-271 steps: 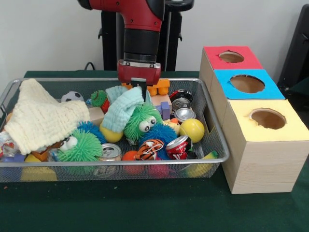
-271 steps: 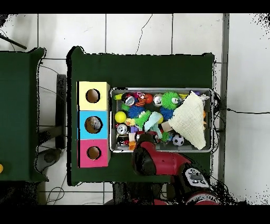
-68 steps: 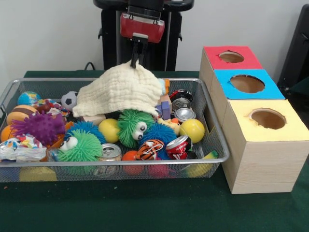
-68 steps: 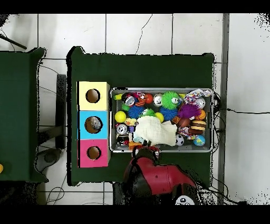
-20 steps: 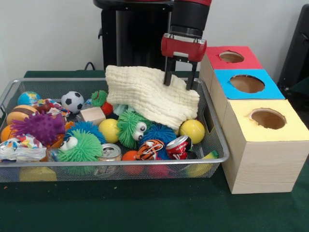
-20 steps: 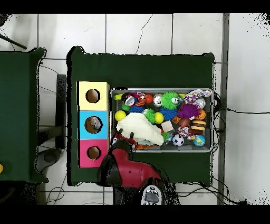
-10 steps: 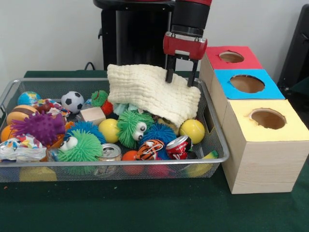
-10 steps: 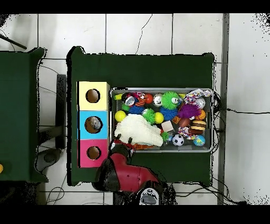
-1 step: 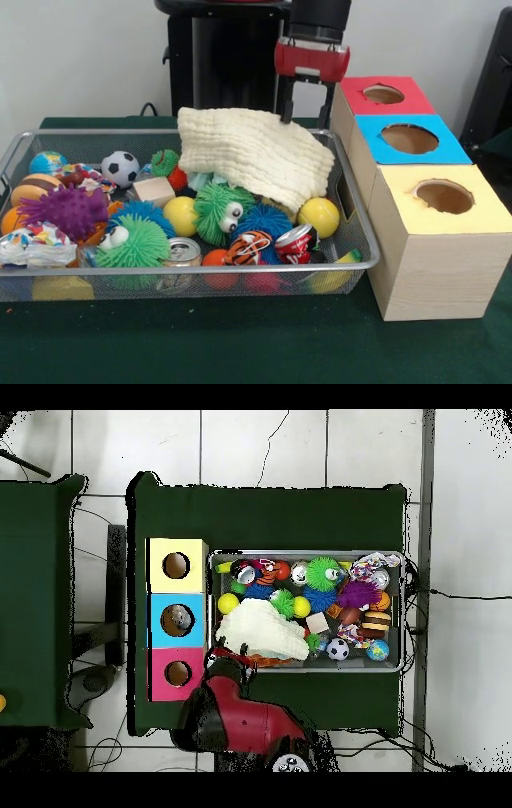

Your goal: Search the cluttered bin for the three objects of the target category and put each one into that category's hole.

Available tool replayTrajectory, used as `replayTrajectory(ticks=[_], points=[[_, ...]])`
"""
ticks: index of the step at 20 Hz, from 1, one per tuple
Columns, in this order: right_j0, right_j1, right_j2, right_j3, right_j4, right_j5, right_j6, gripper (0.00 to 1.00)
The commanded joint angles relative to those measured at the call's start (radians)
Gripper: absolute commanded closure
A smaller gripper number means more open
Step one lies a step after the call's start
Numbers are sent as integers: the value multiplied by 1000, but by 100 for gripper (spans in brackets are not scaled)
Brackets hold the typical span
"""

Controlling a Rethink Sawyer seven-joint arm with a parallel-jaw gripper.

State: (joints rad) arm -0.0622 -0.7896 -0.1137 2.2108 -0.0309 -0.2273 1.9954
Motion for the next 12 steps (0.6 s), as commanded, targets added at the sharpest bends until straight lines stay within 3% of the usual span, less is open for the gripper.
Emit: replayTrajectory(ticks=[1,8,12], points=[[-82,-253,161,90,-1,275,136,0],[-176,-417,217,149,0,443,22,0],[-291,-460,295,200,-21,453,-49,0]])
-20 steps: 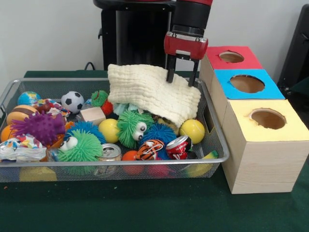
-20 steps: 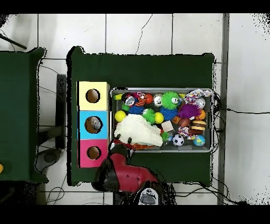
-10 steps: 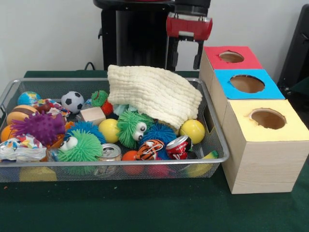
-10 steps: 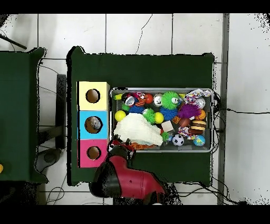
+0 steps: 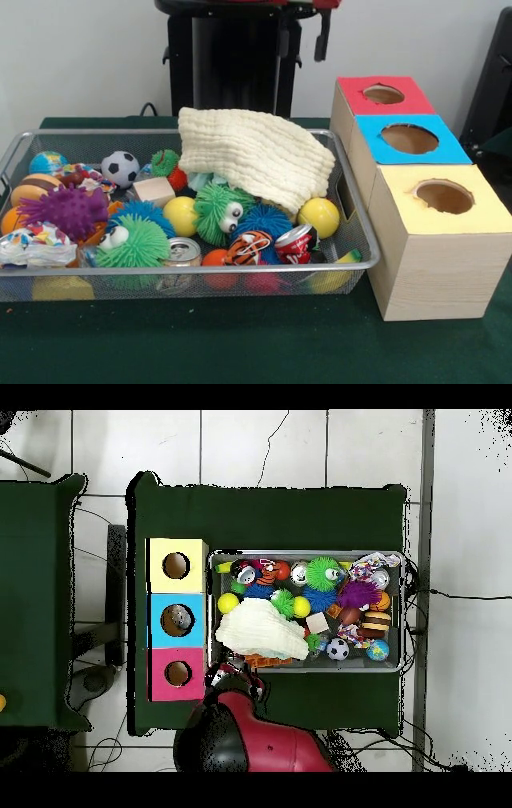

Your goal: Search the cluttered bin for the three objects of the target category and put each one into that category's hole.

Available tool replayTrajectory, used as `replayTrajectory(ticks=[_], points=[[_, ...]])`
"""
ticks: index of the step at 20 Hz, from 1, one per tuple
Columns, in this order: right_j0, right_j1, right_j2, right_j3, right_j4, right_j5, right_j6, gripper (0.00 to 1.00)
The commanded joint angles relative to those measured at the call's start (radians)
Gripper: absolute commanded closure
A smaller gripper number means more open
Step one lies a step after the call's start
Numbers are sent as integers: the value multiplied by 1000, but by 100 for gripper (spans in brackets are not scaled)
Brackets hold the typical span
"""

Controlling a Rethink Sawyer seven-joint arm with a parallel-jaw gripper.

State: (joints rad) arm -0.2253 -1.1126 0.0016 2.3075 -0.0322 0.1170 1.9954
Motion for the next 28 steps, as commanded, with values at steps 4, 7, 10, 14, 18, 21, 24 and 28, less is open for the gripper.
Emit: replayTrajectory(ticks=[4,7,10,14,18,21,24,28], points=[[-252,-71,215,105,-150,31,-95,0],[-302,11,204,63,-260,-27,-103,0],[-321,82,175,16,-352,-67,-91,0],[-327,157,148,-36,-453,-114,-55,0],[-330,228,127,-100,-516,-145,-20,0],[-330,275,112,-141,-562,-171,-6,0],[-332,305,104,-165,-591,-191,4,0],[-380,310,138,-164,-631,-188,4,0]])
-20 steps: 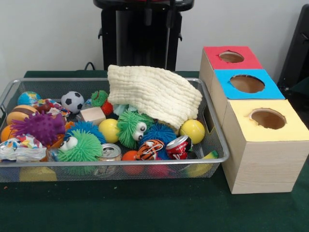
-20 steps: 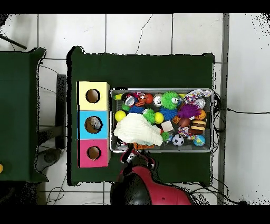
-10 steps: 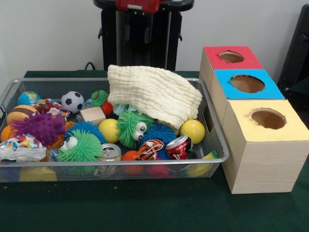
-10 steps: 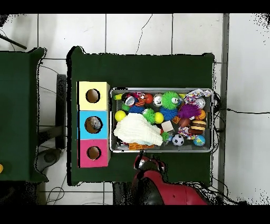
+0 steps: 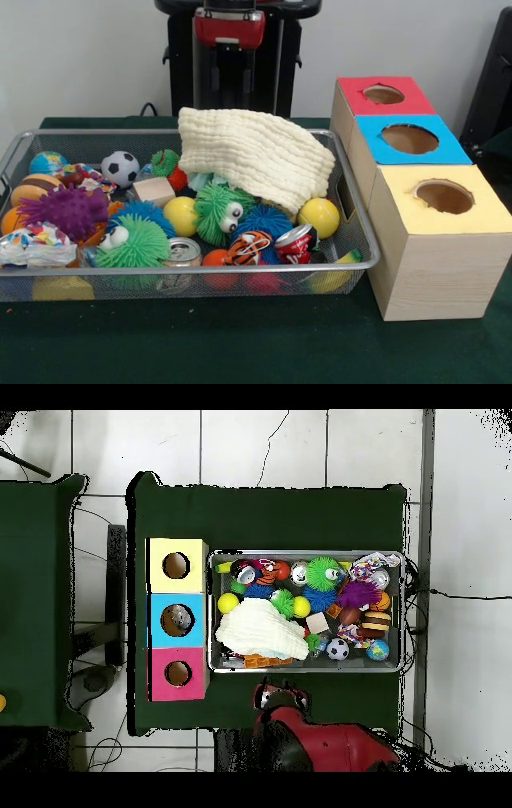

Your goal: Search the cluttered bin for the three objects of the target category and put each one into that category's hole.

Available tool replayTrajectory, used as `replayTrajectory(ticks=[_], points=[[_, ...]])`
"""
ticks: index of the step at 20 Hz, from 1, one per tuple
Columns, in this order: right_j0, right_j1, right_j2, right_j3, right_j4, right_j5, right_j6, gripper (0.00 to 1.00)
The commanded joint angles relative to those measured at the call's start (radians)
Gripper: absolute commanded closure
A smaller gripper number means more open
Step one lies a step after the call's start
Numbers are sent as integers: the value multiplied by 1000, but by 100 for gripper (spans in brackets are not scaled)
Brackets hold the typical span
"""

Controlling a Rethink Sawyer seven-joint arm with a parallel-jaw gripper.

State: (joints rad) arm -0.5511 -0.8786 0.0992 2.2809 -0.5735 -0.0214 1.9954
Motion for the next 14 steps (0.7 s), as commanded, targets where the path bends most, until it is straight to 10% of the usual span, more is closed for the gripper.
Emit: replayTrajectory(ticks=[1,10,14], points=[[-86,68,68,-130,-106,-41,-5,0],[-451,-49,442,-37,-117,189,-184,0],[-472,-24,458,-69,-148,210,-190,0]])
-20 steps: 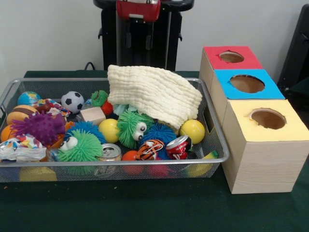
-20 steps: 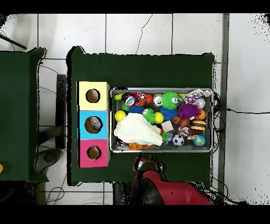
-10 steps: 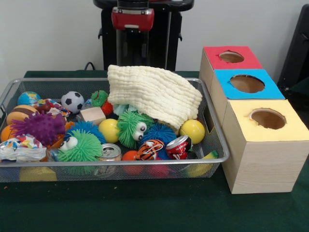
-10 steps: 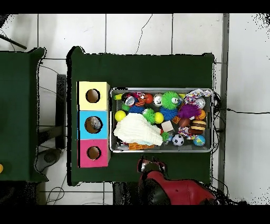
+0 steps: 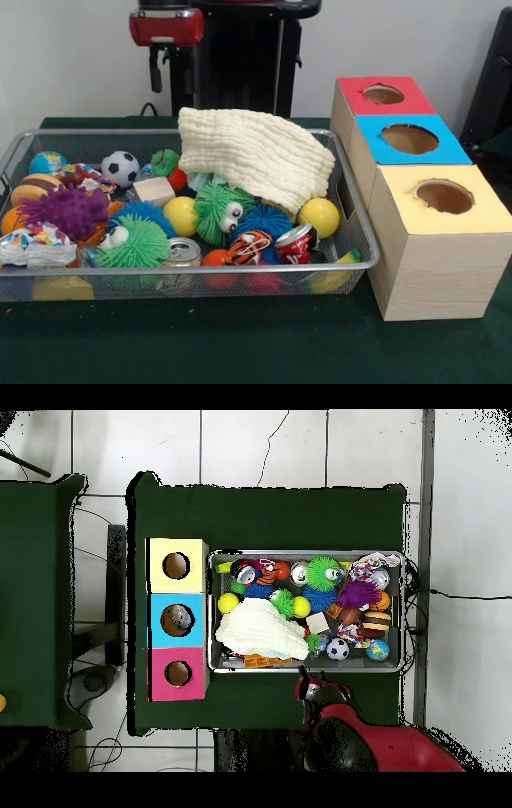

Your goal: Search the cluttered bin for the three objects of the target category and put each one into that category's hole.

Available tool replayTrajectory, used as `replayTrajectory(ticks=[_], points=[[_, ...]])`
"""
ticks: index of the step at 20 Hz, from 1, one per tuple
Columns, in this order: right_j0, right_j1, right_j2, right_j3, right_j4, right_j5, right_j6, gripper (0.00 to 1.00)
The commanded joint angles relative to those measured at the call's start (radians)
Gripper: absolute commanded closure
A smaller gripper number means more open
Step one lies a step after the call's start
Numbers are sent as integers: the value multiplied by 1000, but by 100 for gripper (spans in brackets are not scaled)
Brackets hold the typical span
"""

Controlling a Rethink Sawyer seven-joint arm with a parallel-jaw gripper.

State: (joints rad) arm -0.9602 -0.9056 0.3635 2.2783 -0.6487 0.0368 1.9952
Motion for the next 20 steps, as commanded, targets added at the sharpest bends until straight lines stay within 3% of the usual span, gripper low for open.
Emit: replayTrajectory(ticks=[1,4,8,13,15,20], points=[[-42,13,176,-72,-88,141,-168,0],[18,49,111,-104,-138,95,-99,0],[155,141,-35,-188,-199,-18,7,0],[297,240,-195,-268,-211,-152,73,0],[299,251,-198,-274,-205,-158,70,0],[225,265,-129,-271,-216,-136,30,0]])
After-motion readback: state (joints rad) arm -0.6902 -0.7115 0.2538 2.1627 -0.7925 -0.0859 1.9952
